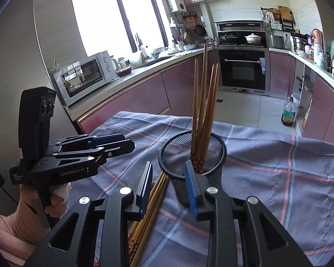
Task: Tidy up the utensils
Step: 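Withdraw the left tool from the cup back over the remaining chopsticks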
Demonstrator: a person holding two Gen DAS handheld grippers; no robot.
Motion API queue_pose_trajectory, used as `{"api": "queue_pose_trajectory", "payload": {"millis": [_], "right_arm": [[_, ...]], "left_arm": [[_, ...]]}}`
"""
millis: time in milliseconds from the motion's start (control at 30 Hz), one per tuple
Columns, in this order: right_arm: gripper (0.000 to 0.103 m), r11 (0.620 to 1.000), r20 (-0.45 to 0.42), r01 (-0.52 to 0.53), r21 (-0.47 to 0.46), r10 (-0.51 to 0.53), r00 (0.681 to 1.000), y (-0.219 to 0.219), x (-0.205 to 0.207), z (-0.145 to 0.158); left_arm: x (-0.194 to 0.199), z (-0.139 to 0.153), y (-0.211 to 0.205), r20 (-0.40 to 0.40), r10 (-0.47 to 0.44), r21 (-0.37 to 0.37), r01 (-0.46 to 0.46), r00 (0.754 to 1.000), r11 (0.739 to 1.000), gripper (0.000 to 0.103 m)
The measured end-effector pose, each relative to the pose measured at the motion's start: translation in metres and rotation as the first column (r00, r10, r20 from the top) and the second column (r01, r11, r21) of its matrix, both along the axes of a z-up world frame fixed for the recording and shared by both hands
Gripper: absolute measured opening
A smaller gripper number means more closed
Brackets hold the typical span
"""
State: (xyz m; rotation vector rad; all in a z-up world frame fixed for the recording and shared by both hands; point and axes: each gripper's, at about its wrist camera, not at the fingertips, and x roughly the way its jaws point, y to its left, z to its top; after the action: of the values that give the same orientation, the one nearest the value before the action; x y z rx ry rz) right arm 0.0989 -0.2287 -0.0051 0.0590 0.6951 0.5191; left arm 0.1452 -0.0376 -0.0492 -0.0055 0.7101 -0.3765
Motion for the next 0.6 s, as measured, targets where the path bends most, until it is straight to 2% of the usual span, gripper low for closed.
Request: {"api": "queue_pose_trajectory", "payload": {"millis": [133,333,600], "right_arm": [[0.027,0.999,-0.061,-0.029,-0.046,0.026,0.998,0.013,-0.008,-0.027],[0.027,0.996,-0.174,-0.056,-0.065,0.044,0.984,0.026,-0.009,-0.063],[0.027,0.994,-0.224,-0.056,-0.092,0.034,0.974,0.033,-0.012,-0.084]], "left_arm": [[-0.014,-0.026,0.008,-0.058,0.000,0.024,0.002,0.998,1.000,0.036],[-0.030,-0.063,0.015,-0.141,-0.017,0.028,0.022,0.990,0.999,0.036],[-0.051,-0.085,0.009,-0.188,-0.070,0.010,0.073,0.980,0.997,0.039]]}}
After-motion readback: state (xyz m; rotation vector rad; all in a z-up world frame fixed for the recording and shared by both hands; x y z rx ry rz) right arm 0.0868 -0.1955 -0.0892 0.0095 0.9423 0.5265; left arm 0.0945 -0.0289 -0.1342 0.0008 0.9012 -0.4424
